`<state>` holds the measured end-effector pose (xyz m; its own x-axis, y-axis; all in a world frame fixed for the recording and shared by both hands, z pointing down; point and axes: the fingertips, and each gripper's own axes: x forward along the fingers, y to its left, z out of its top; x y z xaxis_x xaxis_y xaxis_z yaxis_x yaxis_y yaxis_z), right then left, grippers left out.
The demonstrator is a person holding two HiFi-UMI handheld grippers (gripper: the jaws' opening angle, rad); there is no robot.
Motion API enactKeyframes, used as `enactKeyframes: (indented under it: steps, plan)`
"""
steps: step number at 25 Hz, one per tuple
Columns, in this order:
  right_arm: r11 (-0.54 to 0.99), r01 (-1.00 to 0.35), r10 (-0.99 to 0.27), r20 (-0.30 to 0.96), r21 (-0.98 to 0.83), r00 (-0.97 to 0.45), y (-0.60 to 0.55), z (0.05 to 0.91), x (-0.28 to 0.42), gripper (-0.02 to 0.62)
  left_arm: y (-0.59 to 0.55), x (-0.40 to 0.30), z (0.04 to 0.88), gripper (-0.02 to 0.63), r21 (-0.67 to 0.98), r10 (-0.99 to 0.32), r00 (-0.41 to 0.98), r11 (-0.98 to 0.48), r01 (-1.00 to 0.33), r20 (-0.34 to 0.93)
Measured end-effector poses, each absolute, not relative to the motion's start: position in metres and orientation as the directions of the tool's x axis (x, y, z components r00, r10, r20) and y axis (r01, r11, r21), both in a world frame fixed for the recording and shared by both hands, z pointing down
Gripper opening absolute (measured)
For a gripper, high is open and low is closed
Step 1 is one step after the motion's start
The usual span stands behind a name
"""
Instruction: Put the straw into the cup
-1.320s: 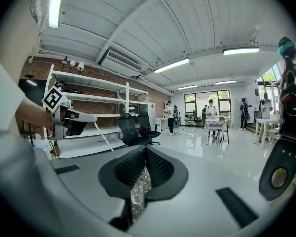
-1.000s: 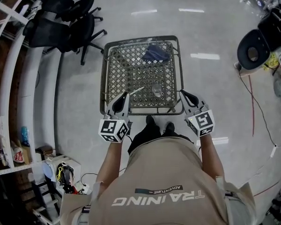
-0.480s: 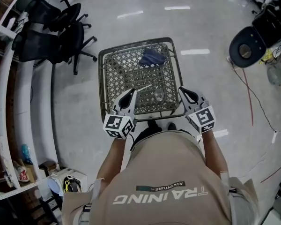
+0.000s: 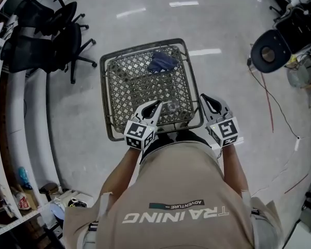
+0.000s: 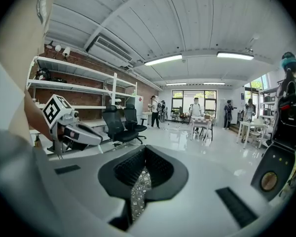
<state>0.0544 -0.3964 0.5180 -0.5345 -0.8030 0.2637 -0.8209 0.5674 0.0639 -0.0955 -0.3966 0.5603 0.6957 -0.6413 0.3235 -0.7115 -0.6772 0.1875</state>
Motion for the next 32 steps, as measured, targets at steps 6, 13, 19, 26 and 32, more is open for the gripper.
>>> enactKeyframes:
  steps: [6, 13, 19, 26, 32]
  plan:
    - [0.559, -0.826, -0.811, 0.249, 0.069, -0.529, -0.410, 0.515, 0.070, 0.017, -0.399, -0.069, 0.612, 0.035, 0.176, -0.561, 0.697, -0.709, -0.683, 0.446]
    - [0.544, -0.838, -0.820, 0.241, 0.045, -0.519, -0.412, 0.530, 0.089, 0.017, -0.403, -0.045, 0.652, 0.035, 0.151, -0.500, 0.685, -0.739, -0.656, 0.529]
    - [0.526, -0.849, -0.832, 0.232, 0.042, -0.504, -0.413, 0.521, 0.097, 0.017, -0.404, -0.039, 0.656, 0.035, 0.127, -0.491, 0.671, -0.748, -0.652, 0.555]
    - [0.524, -0.851, -0.829, 0.245, 0.029, -0.502, -0.412, 0.524, 0.098, 0.017, -0.403, -0.036, 0.648, 0.129, 0.171, -0.486, 0.697, -0.743, -0.647, 0.527]
    - [0.549, -0.836, -0.814, 0.246, 0.032, -0.525, -0.411, 0.525, 0.090, 0.017, -0.406, -0.043, 0.628, 0.140, 0.198, -0.530, 0.710, -0.719, -0.666, 0.464]
